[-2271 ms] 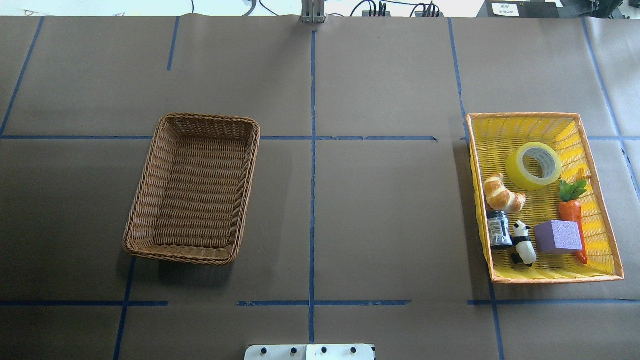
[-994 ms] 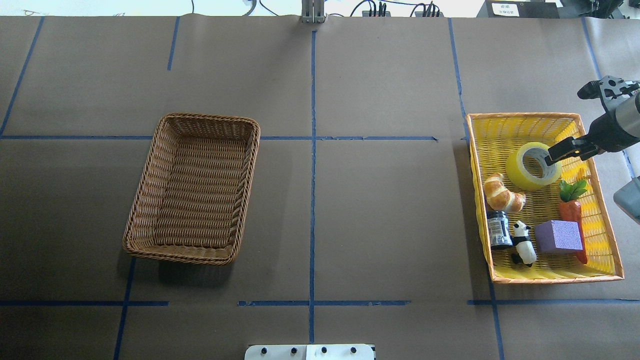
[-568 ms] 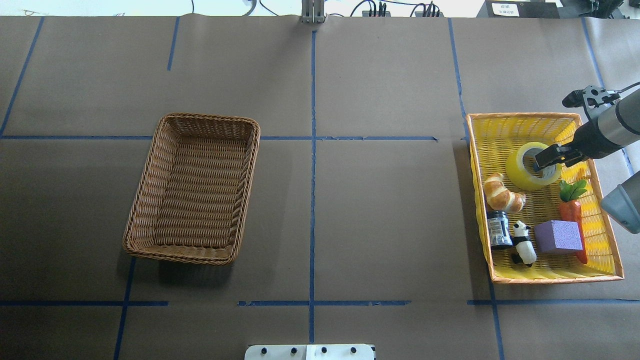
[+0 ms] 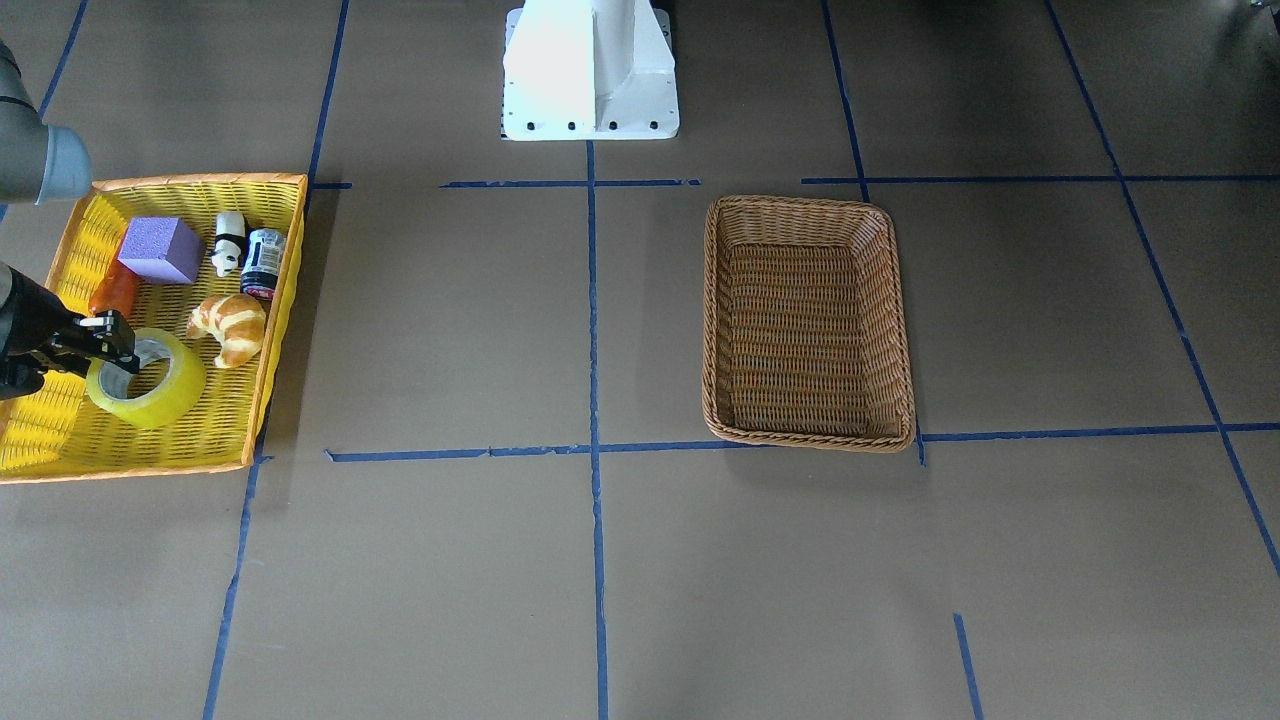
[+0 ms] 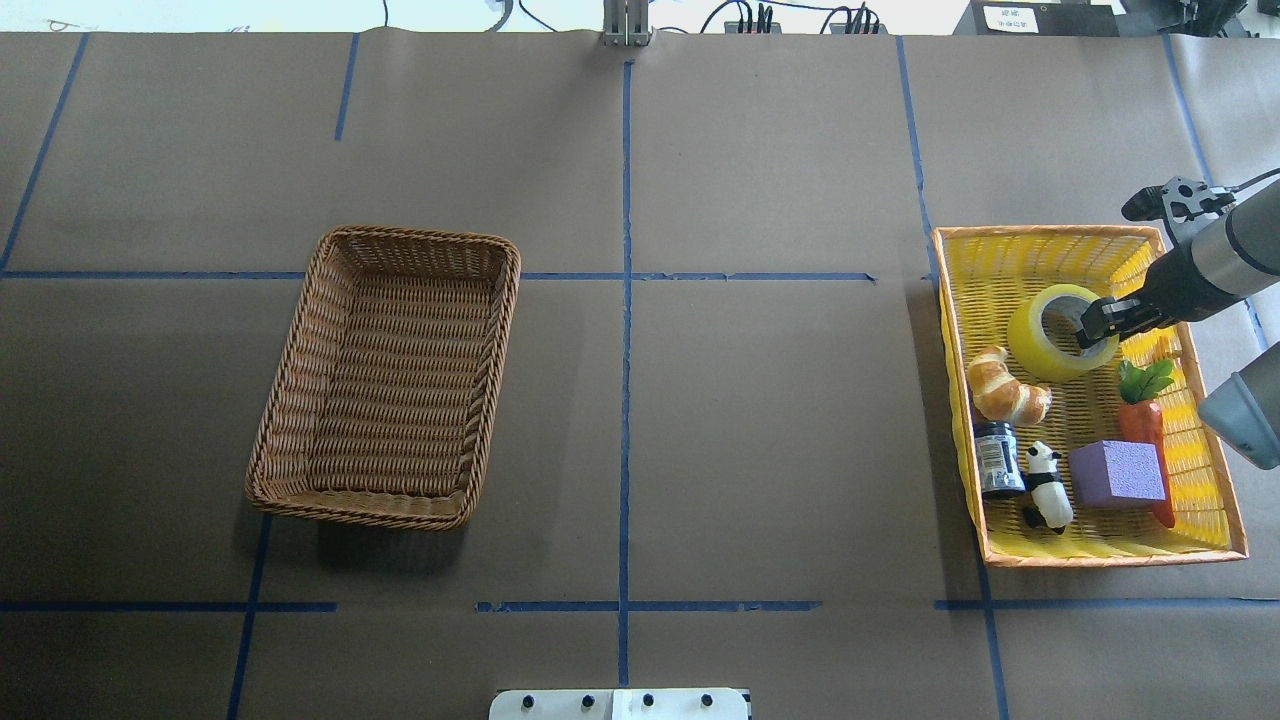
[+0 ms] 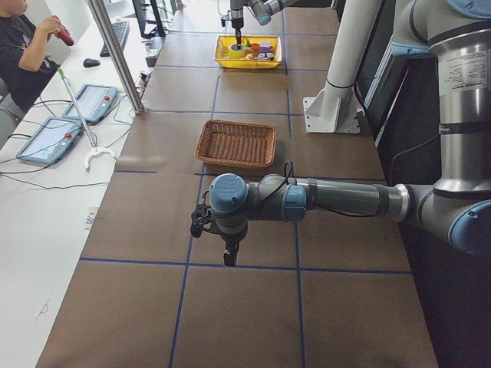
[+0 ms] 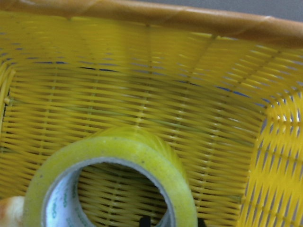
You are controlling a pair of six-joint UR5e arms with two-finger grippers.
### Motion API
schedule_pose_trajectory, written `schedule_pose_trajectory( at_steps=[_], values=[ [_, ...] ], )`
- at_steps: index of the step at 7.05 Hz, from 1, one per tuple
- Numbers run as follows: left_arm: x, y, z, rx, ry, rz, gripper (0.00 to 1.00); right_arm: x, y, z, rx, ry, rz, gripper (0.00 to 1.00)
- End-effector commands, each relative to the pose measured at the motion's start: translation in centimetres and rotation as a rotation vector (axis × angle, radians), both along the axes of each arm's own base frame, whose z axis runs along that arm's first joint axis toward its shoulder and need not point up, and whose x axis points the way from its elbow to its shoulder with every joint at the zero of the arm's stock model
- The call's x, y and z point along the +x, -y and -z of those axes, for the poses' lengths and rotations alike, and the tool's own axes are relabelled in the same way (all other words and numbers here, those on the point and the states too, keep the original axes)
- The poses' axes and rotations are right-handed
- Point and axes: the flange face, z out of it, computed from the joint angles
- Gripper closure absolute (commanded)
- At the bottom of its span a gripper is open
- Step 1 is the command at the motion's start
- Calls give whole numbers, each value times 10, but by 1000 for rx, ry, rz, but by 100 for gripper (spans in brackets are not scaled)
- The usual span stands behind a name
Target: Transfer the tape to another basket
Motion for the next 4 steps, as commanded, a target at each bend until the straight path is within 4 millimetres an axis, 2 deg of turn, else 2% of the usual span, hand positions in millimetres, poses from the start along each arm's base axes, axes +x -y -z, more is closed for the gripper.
schedule_pose_trajectory(
  at_steps=[1, 2, 4],
  values=[
    [0, 0, 1, 0, -2, 2, 0, 1, 2, 15, 17, 17, -8, 100],
    [0, 0, 2, -2, -5, 4, 0, 4, -2, 52, 64, 57, -11, 100],
    [6, 2, 17, 16, -104, 3, 0, 6, -12, 125, -92, 178, -167, 100]
  ],
)
